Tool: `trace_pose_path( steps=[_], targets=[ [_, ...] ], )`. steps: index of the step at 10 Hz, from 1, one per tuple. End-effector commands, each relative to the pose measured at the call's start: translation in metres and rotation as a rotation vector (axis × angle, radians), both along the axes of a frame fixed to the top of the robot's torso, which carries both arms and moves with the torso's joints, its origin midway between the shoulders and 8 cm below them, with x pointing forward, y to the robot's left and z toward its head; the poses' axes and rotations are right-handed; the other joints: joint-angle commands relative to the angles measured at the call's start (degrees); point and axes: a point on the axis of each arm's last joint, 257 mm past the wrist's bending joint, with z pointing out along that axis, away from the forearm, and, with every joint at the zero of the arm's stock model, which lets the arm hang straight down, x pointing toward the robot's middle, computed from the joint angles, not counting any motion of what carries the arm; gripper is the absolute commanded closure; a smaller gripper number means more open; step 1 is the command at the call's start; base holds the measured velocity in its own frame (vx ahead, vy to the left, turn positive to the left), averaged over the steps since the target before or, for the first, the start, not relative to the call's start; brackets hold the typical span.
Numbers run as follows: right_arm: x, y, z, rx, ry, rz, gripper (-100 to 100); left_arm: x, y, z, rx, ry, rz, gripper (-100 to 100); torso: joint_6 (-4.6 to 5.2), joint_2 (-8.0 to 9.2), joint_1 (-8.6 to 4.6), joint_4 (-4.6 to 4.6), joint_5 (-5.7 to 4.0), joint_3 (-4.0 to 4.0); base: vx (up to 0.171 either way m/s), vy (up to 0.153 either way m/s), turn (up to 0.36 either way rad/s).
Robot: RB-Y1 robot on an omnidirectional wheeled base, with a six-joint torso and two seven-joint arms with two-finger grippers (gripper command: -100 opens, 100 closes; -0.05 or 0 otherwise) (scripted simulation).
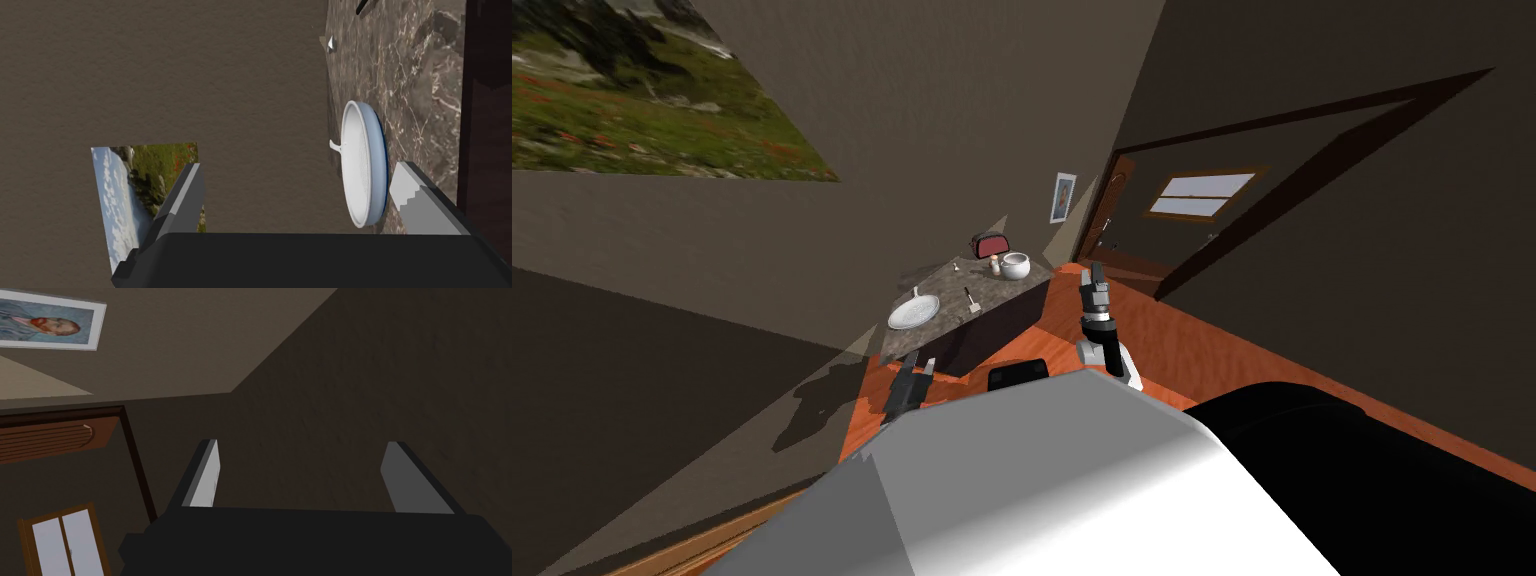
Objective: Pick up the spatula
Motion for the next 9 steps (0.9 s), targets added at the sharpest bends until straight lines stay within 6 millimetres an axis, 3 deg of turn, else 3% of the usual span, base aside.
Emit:
trace_pose_path(
  steps=[1,4,5,6,7,8,9],
  targets=[
    [0.000,0.000,0.000,0.000,0.000,0.000,0,-0.024,0.004,-0.030,-0.020,0.084,0.014,-100,0.00,0.00,0.00,0.00,0.00,0.00,0.013,-0.040,-0.358],
    [0.000,0.000,0.000,0.000,0.000,0.000,0,-0.060,0.011,-0.060,-0.037,0.186,0.041,-100,0.03,-0.06,-0.01,-0.01,0.00,-0.04,0.018,-0.033,-0.176],
    [0.000,0.000,0.000,0.000,0.000,0.000,0,-0.085,0.015,-0.082,-0.053,0.253,0.056,-100,0.00,-0.06,-0.01,-0.01,-0.01,-0.04,0.030,-0.042,-0.298],
    [0.000,0.000,0.000,0.000,0.000,0.000,0,-0.092,0.016,-0.084,-0.054,0.270,0.062,-100,0.03,-0.09,-0.02,-0.02,-0.01,-0.05,0.031,-0.034,-0.183],
    [0.000,0.000,0.000,0.000,0.000,0.000,0,-0.120,0.020,-0.103,-0.069,0.338,0.079,-100,0.00,-0.11,-0.01,-0.02,0.00,-0.06,0.038,-0.051,-0.299],
    [0.000,0.000,0.000,0.000,0.000,0.000,0,-0.127,0.021,-0.106,-0.069,0.355,0.085,-100,0.03,-0.12,-0.05,-0.02,-0.01,-0.07,0.034,-0.038,-0.192],
    [0.000,0.000,0.000,0.000,0.000,0.000,0,-0.157,0.025,-0.124,-0.082,0.425,0.104,-100,-0.01,-0.11,-0.02,-0.02,-0.01,-0.07,0.046,-0.045,-0.380]
  ],
)
